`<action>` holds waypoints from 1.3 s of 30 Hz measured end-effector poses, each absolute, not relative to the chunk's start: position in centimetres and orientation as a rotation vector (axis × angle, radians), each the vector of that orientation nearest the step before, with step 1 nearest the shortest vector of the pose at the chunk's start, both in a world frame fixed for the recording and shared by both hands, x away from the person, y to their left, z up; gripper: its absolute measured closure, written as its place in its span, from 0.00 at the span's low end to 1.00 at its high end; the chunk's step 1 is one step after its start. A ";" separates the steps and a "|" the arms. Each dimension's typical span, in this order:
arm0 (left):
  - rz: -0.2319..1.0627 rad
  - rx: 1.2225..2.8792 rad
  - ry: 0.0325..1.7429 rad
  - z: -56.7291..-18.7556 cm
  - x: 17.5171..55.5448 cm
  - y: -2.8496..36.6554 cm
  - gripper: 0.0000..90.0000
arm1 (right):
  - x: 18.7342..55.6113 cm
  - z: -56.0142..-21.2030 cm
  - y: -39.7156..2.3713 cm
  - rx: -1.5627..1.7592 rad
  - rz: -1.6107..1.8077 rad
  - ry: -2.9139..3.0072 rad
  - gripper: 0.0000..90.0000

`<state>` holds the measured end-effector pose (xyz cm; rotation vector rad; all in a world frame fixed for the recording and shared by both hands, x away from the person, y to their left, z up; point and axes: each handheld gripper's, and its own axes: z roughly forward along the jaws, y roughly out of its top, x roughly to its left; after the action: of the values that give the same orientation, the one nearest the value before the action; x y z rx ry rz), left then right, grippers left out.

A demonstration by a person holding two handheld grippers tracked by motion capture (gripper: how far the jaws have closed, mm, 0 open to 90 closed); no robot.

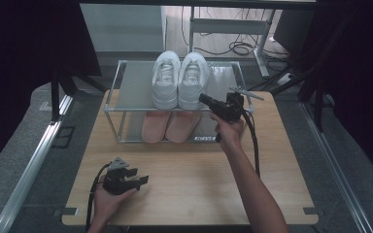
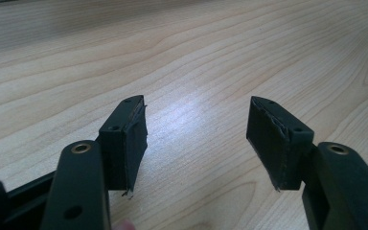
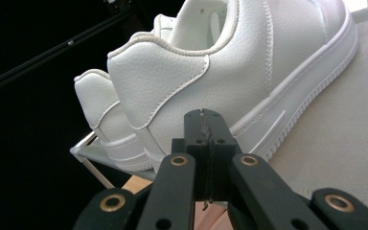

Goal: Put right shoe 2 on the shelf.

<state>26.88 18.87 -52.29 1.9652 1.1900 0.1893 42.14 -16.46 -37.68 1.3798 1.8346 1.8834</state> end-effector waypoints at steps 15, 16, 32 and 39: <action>0.198 1.950 1.197 -52.1 26.7 19.1 0.44 | 41.7 -37.9 -16.9 1.342 1.900 1.835 0.94; 0.196 1.946 1.203 -52.1 26.7 19.0 0.44 | 41.6 -37.9 -17.0 1.339 1.903 1.833 0.93; 0.182 1.958 1.172 -52.0 27.2 18.6 0.44 | 39.4 -37.4 -19.5 1.247 1.885 1.840 0.69; 0.180 1.961 1.167 -52.0 27.2 18.6 0.44 | 38.2 -37.6 -21.2 1.243 1.882 1.808 0.67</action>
<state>27.22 18.57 -52.01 1.9612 1.1670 0.1802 38.25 -21.18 -37.65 1.2428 1.8084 1.8819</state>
